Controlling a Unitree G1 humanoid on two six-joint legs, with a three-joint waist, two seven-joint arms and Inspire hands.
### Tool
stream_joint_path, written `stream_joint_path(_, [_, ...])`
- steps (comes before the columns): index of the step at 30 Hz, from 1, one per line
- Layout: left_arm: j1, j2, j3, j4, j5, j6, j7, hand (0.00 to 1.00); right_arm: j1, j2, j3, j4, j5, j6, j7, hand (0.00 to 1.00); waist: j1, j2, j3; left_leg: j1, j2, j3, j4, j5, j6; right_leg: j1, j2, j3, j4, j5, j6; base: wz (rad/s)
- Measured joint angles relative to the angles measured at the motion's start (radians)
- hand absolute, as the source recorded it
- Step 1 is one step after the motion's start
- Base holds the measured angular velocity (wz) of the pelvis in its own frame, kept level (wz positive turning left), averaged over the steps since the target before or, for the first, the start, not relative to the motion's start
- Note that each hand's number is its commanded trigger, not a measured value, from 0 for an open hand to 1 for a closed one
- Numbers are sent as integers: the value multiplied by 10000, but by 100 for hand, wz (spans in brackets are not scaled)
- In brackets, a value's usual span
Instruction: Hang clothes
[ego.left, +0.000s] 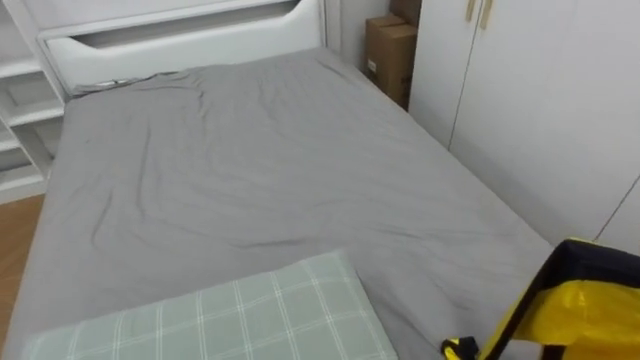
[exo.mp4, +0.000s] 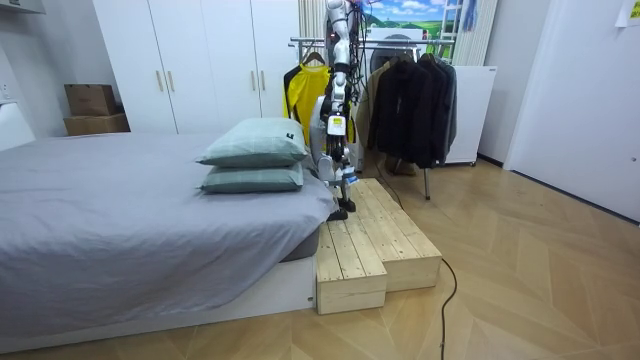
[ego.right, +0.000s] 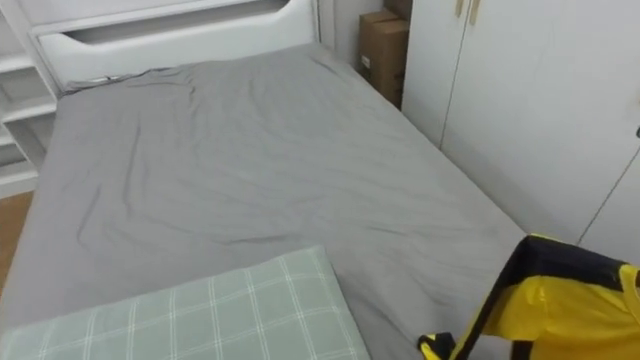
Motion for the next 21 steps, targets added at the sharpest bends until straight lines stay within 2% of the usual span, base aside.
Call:
stream_joint_path(5, [-121,15,-234,-43,8,-42,-22,0,-121,-58,105,-46,-815,-18,-3,0,-2,38,-4,181,-236,7,-387,80,192,-48,-314,-29,427,88,150,13])
stream_joint_path(6, [-114,43,-339,-41,7,-42,-22,0,-117,-85,239,-54,-851,-24,0,0,6,70,2,207,-262,7,-384,43,253,-41,-351,129,478,121,203,12])
stream_joint_path(10, [-102,80,-376,124,78,-45,-24,0,-138,-151,360,-57,-875,-41,23,0,166,99,8,208,-309,35,-378,-81,465,-111,-531,241,689,213,353,1])
stream_joint_path(13, [-87,104,-371,236,101,-42,-25,0,-130,-152,367,-54,-899,-64,50,0,226,81,27,204,-471,-54,-363,-159,688,-191,-710,684,959,268,443,13])
stream_joint_path(16, [-45,125,-359,340,241,35,-25,0,-115,-149,376,-64,-1240,-87,78,0,239,9,31,232,-743,-228,-378,-198,930,-206,-769,1466,994,313,521,20])
stream_joint_path(18, [-49,155,-389,448,260,91,-21,0,-116,-143,502,-115,-1257,-93,11,0,219,-46,22,239,-973,-640,-378,-243,1124,-164,-792,2259,995,373,625,39])
stream_joint_path(19, [-47,168,-389,455,260,98,-14,0,-118,-133,549,-115,-1258,-93,-31,0,220,-63,27,251,-1015,-722,-373,-257,1170,-152,-795,2412,1012,385,643,49])
stream_joint_path(21, [-30,223,-525,439,259,207,13,0,-97,-114,779,-153,-1261,-93,-152,0,207,-132,37,354,-1205,-1207,-375,-327,1324,-161,-764,3302,1115,427,674,55])
